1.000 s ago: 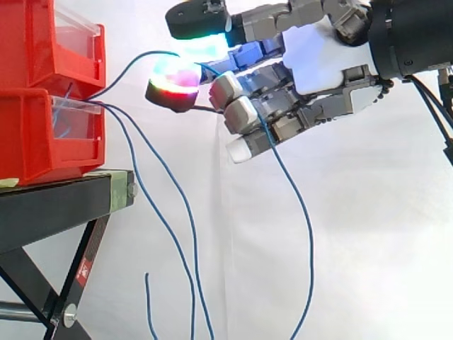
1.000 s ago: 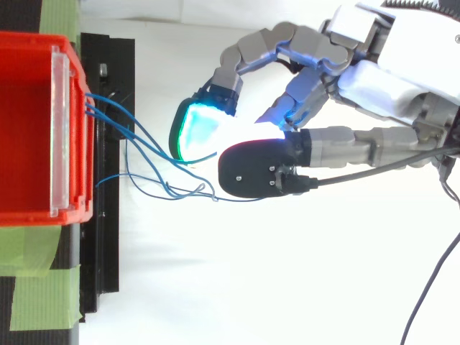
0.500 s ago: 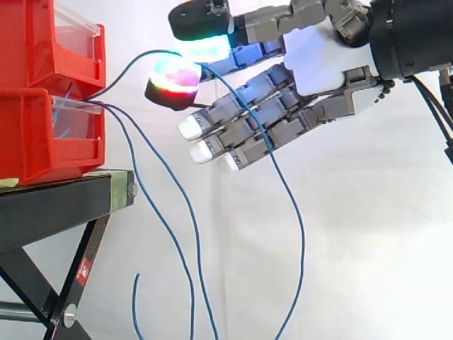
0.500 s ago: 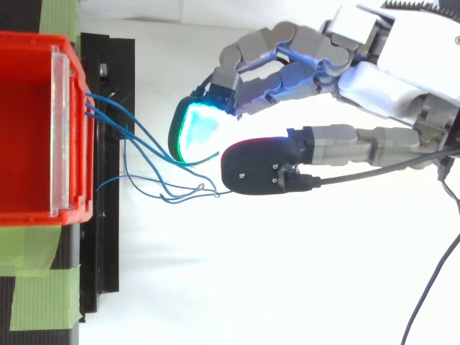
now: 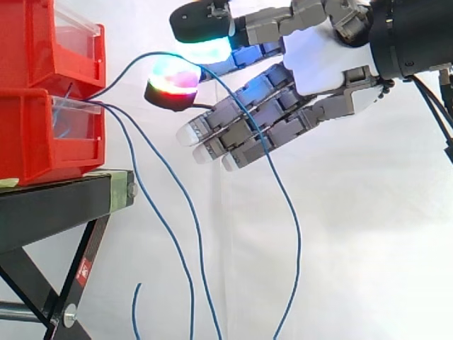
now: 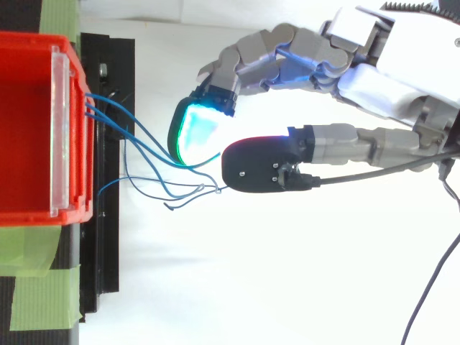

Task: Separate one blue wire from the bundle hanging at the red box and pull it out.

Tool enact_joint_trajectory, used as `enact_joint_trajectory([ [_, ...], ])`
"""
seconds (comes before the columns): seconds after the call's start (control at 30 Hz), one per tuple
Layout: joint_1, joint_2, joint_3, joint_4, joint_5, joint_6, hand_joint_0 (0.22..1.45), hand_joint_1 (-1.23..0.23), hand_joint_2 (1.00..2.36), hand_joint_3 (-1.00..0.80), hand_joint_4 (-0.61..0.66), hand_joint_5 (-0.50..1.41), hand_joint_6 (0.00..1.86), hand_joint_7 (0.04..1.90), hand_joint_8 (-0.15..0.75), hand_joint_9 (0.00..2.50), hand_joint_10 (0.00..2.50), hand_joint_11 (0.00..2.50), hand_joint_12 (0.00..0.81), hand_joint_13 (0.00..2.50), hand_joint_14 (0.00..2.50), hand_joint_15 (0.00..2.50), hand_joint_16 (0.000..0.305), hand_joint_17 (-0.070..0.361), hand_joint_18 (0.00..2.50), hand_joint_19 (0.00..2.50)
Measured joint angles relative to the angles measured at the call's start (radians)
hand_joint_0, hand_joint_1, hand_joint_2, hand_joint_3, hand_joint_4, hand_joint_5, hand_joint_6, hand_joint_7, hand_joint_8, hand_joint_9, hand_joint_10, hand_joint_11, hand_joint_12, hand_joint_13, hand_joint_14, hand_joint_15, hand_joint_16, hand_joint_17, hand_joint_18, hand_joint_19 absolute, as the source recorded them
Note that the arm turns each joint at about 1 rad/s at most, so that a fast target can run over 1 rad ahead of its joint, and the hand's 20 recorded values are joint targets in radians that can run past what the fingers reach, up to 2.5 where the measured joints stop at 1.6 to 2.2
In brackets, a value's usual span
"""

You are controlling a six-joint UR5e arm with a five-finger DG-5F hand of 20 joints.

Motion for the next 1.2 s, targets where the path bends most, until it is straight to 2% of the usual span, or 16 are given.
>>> enact_joint_trajectory([
  [0.57, 0.000, 0.000, 0.000, 0.000, 0.002, -0.001, 0.44, -0.67, 1.74, -0.16, -0.20, -0.13, 0.92, 0.95, 0.313, 0.42, 0.01, 0.49, 0.444, 0.16, 0.01, 0.42, 0.068, 0.153, 0.05, 0.19],
  [0.83, 0.000, 0.000, 0.000, -0.008, 0.002, -0.005, 0.44, -0.67, 1.75, -0.16, -0.20, -0.13, 0.92, 0.96, 0.316, 0.43, 0.01, 0.50, 0.445, 0.18, 0.01, 0.42, 0.068, 0.152, 0.09, 0.19],
  [1.0, 0.001, 0.000, 0.000, -0.085, -0.001, -0.030, 0.44, -0.67, 1.76, -0.16, -0.20, -0.13, 0.92, 0.95, 0.318, 0.43, 0.01, 0.50, 0.446, 0.19, 0.01, 0.42, 0.068, 0.152, 0.10, 0.19],
  [1.2, 0.011, 0.001, 0.000, -0.224, -0.051, -0.060, 0.44, -0.67, 1.76, -0.16, -0.20, -0.13, 0.92, 0.96, 0.320, 0.44, 0.01, 0.49, 0.447, 0.20, 0.01, 0.42, 0.068, 0.152, 0.11, 0.20],
])
